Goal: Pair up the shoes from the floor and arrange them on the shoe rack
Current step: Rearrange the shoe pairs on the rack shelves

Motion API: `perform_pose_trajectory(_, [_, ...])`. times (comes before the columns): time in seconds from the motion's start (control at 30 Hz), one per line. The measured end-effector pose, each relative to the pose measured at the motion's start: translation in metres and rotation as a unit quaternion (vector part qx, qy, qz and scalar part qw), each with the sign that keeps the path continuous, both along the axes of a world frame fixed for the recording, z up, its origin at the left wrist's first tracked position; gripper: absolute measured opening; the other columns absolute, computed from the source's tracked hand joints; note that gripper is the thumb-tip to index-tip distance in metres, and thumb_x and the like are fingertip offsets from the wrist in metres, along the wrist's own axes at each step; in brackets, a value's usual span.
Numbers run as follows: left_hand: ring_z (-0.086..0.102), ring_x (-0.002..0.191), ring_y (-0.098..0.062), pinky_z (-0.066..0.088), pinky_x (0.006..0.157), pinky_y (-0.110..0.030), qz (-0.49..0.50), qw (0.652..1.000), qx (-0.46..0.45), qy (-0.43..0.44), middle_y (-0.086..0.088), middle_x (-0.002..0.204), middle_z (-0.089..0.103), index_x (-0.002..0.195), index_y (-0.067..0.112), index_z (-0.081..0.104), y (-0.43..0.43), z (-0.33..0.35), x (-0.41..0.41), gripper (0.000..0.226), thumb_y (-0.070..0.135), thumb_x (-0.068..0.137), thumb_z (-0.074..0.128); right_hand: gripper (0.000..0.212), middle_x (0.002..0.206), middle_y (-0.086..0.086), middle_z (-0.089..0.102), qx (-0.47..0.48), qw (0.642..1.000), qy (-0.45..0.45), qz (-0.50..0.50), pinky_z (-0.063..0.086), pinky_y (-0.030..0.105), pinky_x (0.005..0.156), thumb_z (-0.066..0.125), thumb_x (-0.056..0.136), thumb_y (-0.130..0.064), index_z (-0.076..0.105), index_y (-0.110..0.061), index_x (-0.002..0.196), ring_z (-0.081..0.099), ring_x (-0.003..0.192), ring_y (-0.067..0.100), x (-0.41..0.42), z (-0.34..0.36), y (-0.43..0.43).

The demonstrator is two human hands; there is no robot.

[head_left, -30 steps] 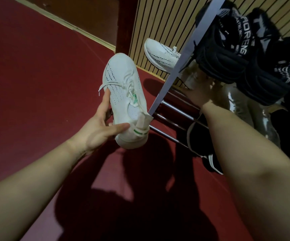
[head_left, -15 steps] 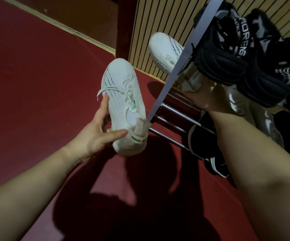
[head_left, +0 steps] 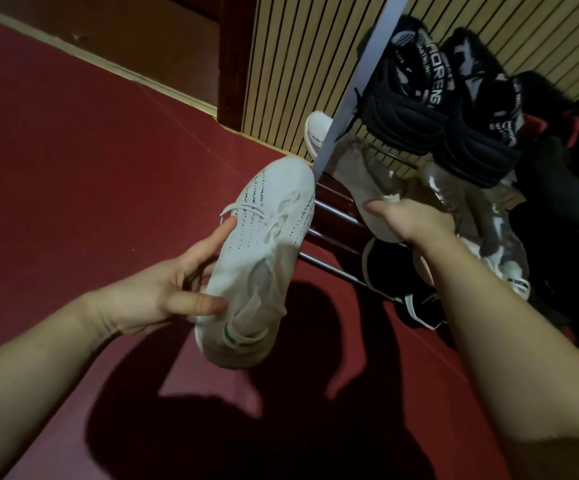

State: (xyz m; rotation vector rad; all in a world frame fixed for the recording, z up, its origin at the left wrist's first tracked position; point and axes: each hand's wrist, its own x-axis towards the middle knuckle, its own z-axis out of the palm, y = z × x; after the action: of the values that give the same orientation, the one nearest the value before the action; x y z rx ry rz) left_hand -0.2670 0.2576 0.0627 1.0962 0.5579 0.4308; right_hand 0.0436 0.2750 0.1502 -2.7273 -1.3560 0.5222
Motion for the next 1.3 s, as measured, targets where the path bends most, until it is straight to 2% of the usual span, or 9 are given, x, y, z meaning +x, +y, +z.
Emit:
perform_pose_trajectory(0.17, [0.038,0.115,-0.026,0.040,0.088,-0.040,-0.081,0.997,0.010,-0.019,0.014,0.143,0.043,0.139,0.054,0.028,-0.006,0.009,-0.003,0.105,0.009,0.061,0.083,0.078,0.129,0.014,0.055,0.024,0.998,-0.050,-0.030,0.043,0.035,0.081,0.054,0.075,-0.072,0.054,-0.013,0.126,0.053,0.115,0.035,0.016,0.009,-0.020])
perform_pose_trajectory(0.33, [0.049,0.122,0.002,0.048,0.085,-0.018,-0.081,0.996,0.036,-0.012,0.029,0.131,0.051,0.142,0.038,0.018,-0.018,0.029,0.034,0.109,-0.017,0.065,0.071,0.074,0.124,0.012,0.059,0.082,0.990,-0.029,-0.109,0.044,0.039,0.082,0.061,0.072,-0.063,0.050,-0.013,0.126,0.057,0.110,0.036,0.039,0.021,-0.035])
perform_pose_trajectory(0.47, [0.045,0.121,0.001,0.044,0.101,-0.031,-0.010,0.994,0.098,0.057,0.012,0.138,0.046,0.145,0.044,0.012,-0.014,0.033,0.087,0.112,0.009,0.065,0.082,0.066,0.125,0.016,0.058,0.022,0.991,-0.009,-0.128,0.040,0.039,0.084,0.050,0.083,-0.061,0.052,-0.010,0.125,0.054,0.113,0.036,0.054,0.023,-0.045])
perform_pose_trajectory(0.6, [0.042,0.125,-0.002,0.037,0.107,-0.028,-0.024,0.974,0.189,0.123,0.013,0.148,0.035,0.147,0.044,0.005,0.011,0.040,0.139,0.104,0.019,0.076,0.076,0.064,0.129,0.012,0.057,0.029,0.993,-0.010,-0.111,0.040,0.040,0.087,0.044,0.081,-0.064,0.054,-0.017,0.125,0.053,0.116,0.035,0.054,0.022,-0.044])
perform_pose_trajectory(0.77, [0.043,0.131,-0.017,0.038,0.108,-0.044,0.089,0.987,0.094,0.093,0.001,0.149,0.037,0.150,0.034,0.008,0.031,0.027,0.175,0.102,0.032,0.074,0.077,0.058,0.132,0.011,0.054,0.036,0.995,-0.001,-0.098,0.039,0.041,0.093,0.043,0.086,-0.056,0.047,-0.017,0.129,0.050,0.120,0.035,0.058,0.018,-0.041])
perform_pose_trajectory(0.9, [0.046,0.128,-0.016,0.041,0.105,-0.046,0.202,0.967,0.107,0.114,0.003,0.143,0.042,0.148,0.033,0.021,0.024,0.015,0.173,0.086,0.043,0.078,0.070,0.080,0.138,0.006,0.049,0.047,0.998,-0.015,-0.045,0.040,0.045,0.101,0.052,0.081,-0.060,0.023,-0.023,0.145,0.047,0.126,0.033,0.056,0.012,-0.041])
perform_pose_trajectory(1.0, [0.035,0.135,-0.014,0.035,0.110,-0.040,0.226,0.953,0.144,0.140,0.005,0.151,0.024,0.147,0.040,0.017,0.014,0.014,0.160,0.094,0.058,0.070,0.068,0.084,0.142,0.008,0.043,0.023,0.999,-0.032,0.005,0.041,0.045,0.101,0.059,0.079,-0.059,0.024,-0.018,0.144,0.044,0.128,0.031,0.058,0.015,-0.041])
perform_pose_trajectory(1.17, [0.018,0.135,-0.004,0.018,0.099,0.001,0.127,0.931,0.294,0.176,0.001,0.152,0.004,0.149,0.030,0.012,-0.005,0.014,0.159,0.114,0.023,0.063,0.087,0.089,0.140,0.011,0.044,0.014,0.998,-0.020,0.052,0.043,0.039,0.096,0.065,0.074,-0.059,0.028,-0.016,0.143,0.047,0.124,0.031,0.056,0.021,-0.046])
perform_pose_trajectory(1.3, [0.024,0.137,-0.006,0.021,0.110,-0.018,0.163,0.915,0.309,0.203,0.005,0.153,0.017,0.150,0.028,0.014,0.007,0.012,0.159,0.105,0.028,0.070,0.081,0.085,0.131,0.019,0.048,0.027,0.995,-0.074,0.065,0.041,0.038,0.091,0.051,0.076,-0.074,0.046,-0.008,0.129,0.048,0.119,0.037,0.030,0.015,-0.049])
